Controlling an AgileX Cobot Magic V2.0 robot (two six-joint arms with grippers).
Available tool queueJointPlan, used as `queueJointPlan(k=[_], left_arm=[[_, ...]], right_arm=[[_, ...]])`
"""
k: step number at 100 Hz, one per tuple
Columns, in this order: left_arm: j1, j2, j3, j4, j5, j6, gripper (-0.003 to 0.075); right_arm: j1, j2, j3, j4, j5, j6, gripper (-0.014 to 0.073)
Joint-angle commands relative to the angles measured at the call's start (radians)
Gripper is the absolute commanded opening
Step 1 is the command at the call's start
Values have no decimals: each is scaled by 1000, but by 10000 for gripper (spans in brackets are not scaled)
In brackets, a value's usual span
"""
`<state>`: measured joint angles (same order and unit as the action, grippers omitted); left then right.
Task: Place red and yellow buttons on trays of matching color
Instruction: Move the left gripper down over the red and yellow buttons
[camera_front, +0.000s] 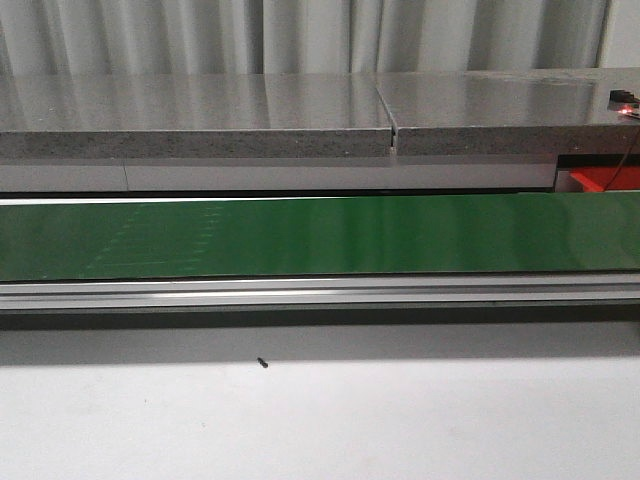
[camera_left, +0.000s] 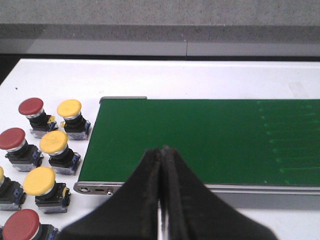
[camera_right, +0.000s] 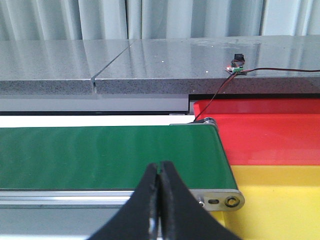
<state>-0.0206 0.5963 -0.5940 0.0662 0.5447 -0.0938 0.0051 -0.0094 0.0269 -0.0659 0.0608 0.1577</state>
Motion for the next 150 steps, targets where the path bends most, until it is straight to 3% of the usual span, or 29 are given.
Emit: queueJointPlan(k=[1, 16, 26, 33, 48, 55, 77, 91, 108, 138, 150], left_arm=[[1, 57, -56, 3, -56, -7, -20], [1, 119, -96, 3, -36, -9, -15], [1, 135, -112, 3, -40, -9, 53], [1, 140, -123, 3, -40, -9, 151], [1, 140, -140, 3, -40, -13, 461], [1, 140, -148, 3, -40, -16, 514], [1, 140, -186, 22, -10, -134, 513], [1, 164, -227, 88, 90, -224, 513], [1, 234, -285, 106, 209, -231, 513], [1, 350, -342, 139, 234, -283, 513], [46, 382, -346, 134, 234, -290, 513]], right_arm=[[-7, -20, -16, -9, -75, -1, -91], [-7, -20, -16, -9, -75, -1, -91], [-7, -20, -16, -9, -75, -1, -91], [-7, -20, -16, -9, -75, -1, -91], [-7, -20, -16, -9, -75, -1, -91], [-7, -20, -16, -9, -75, -1, -91], [-7, -20, -16, -9, -75, -1, -91], [-7, -20, -16, -9, -75, -1, -91], [-7, -20, -16, -9, -75, -1, -91], [-7, -20, -16, -9, -75, -1, -91], [-7, -20, -16, -9, -75, -1, -91]])
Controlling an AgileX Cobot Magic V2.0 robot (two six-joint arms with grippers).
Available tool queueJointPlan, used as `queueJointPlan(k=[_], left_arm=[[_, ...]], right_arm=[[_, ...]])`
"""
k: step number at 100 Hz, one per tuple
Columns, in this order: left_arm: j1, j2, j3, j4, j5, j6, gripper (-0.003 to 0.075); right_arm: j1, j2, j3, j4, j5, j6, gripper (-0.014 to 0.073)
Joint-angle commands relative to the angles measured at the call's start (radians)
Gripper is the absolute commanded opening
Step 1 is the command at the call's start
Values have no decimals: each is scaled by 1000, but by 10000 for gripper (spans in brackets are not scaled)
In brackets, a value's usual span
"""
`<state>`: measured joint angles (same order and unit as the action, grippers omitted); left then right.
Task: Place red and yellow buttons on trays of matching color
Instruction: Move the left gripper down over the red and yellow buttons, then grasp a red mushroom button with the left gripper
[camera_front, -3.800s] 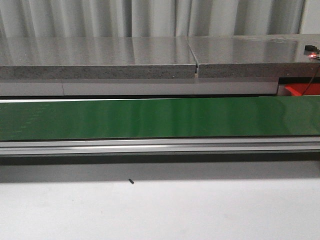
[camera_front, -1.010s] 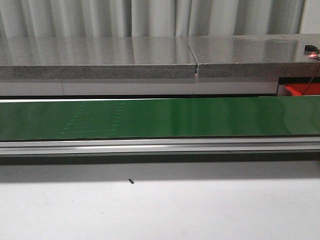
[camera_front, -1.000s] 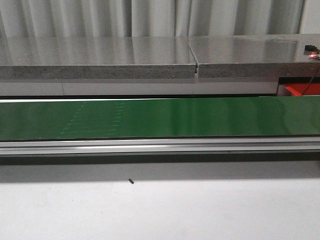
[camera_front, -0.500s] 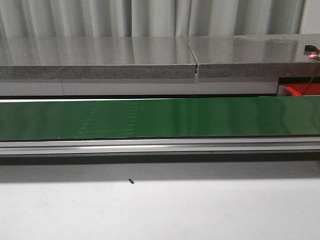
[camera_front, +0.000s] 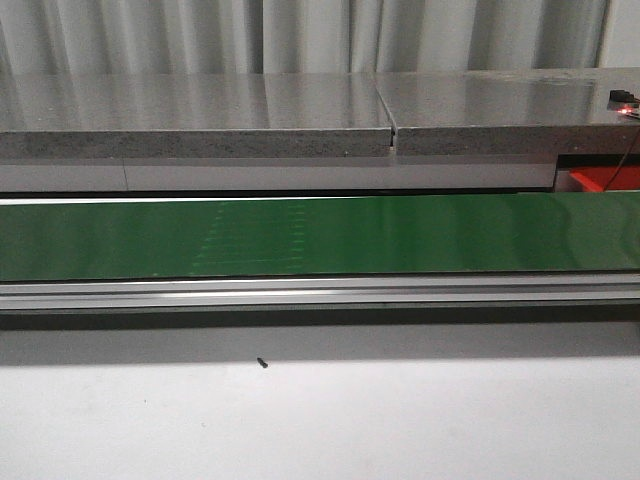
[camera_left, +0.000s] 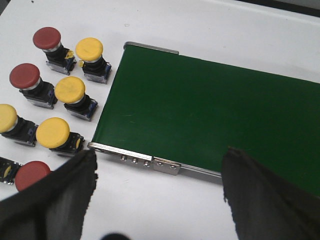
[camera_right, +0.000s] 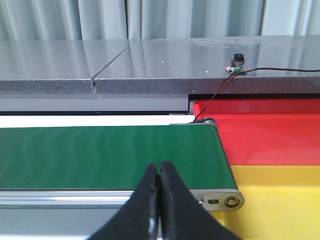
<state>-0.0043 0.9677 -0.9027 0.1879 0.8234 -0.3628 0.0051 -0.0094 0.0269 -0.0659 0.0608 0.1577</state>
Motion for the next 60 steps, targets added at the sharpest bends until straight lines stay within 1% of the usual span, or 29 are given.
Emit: queueJointPlan(k=[1, 20, 60], left_arm=[[35, 14, -37, 10, -43, -23, 513], [189, 57, -37, -53, -43, -23, 514], [380, 196, -37, -63, 44, -21, 514]], right_arm=[[-7, -20, -16, -9, -75, -1, -91], [-7, -20, -16, -9, -75, -1, -91], [-7, -20, -16, -9, -75, -1, -91]])
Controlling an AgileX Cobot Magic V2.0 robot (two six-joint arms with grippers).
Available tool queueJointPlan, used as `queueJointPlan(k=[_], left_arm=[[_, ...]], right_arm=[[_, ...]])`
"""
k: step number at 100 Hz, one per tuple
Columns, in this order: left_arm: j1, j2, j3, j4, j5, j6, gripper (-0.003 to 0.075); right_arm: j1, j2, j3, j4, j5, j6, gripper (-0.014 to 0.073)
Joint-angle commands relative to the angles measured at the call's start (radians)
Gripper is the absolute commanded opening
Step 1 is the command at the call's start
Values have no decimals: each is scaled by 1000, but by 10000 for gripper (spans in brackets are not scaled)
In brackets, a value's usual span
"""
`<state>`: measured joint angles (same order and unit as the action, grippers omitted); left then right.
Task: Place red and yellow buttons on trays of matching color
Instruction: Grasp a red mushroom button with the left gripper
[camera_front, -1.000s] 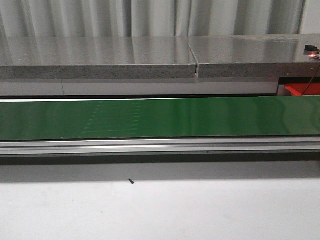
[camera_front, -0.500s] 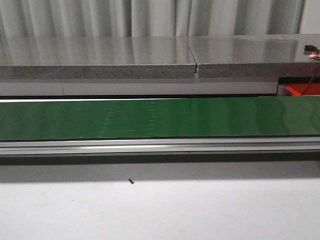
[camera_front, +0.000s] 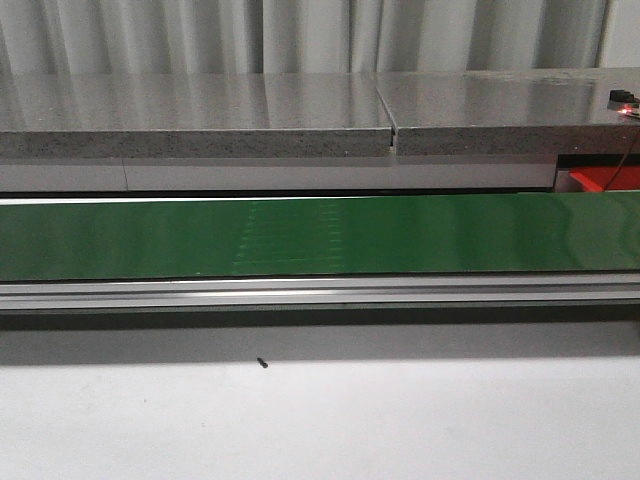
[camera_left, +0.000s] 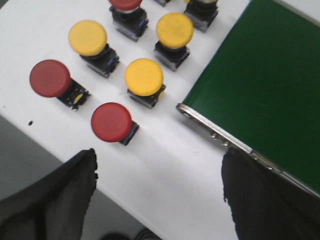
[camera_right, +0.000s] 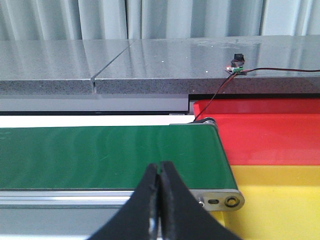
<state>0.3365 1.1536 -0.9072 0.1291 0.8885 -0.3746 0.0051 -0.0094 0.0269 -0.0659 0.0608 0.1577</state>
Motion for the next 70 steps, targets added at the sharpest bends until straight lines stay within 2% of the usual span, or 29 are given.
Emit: queueJointPlan(k=[1, 28, 70], left_arm=[[43, 16, -33, -5, -22, -9, 514], [130, 156, -33, -9, -19, -9, 514], [131, 362, -33, -11, -133, -9, 513]], right_arm=[[-7, -20, -16, -9, -75, -1, -91], [-7, -20, -16, -9, -75, -1, -91], [-7, -20, -16, -9, -75, -1, -91]])
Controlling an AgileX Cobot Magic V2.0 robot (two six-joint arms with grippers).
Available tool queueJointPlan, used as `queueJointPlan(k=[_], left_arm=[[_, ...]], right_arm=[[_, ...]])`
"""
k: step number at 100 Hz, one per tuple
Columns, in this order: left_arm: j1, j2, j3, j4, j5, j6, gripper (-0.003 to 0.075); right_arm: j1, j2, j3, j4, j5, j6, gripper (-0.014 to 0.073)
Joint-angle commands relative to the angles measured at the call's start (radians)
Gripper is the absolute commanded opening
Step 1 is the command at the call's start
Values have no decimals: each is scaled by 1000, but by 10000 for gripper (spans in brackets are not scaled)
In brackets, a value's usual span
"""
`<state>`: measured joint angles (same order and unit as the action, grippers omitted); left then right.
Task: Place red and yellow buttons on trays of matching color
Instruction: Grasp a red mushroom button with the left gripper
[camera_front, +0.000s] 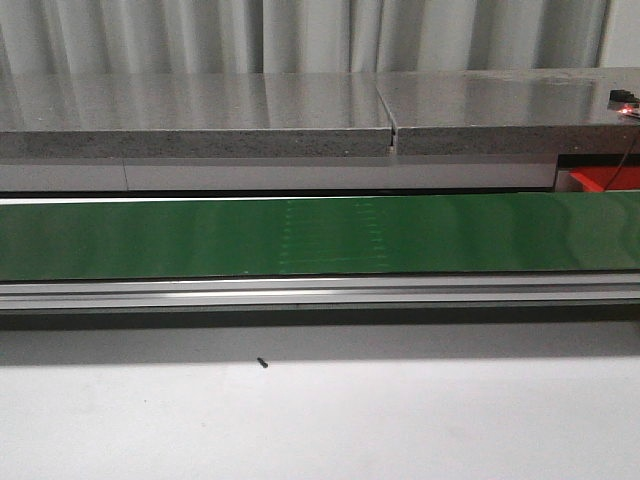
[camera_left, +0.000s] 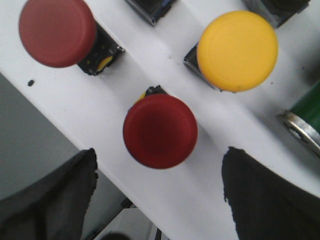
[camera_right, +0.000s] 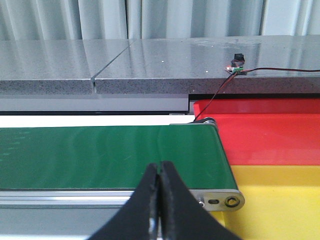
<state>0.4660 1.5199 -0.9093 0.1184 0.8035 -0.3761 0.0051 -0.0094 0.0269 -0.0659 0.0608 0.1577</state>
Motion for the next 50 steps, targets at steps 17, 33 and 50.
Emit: queueJointPlan(k=[17, 33, 50], left_arm=[[2, 14, -30, 2, -119, -7, 494], [2, 16, -30, 2, -143, -7, 311], [2, 16, -30, 6, -136, -7, 151]], right_arm=[[-7, -20, -16, -9, -75, -1, -91], [-7, -20, -16, -9, -75, -1, -91], [-7, -20, -16, -9, -75, -1, -91]])
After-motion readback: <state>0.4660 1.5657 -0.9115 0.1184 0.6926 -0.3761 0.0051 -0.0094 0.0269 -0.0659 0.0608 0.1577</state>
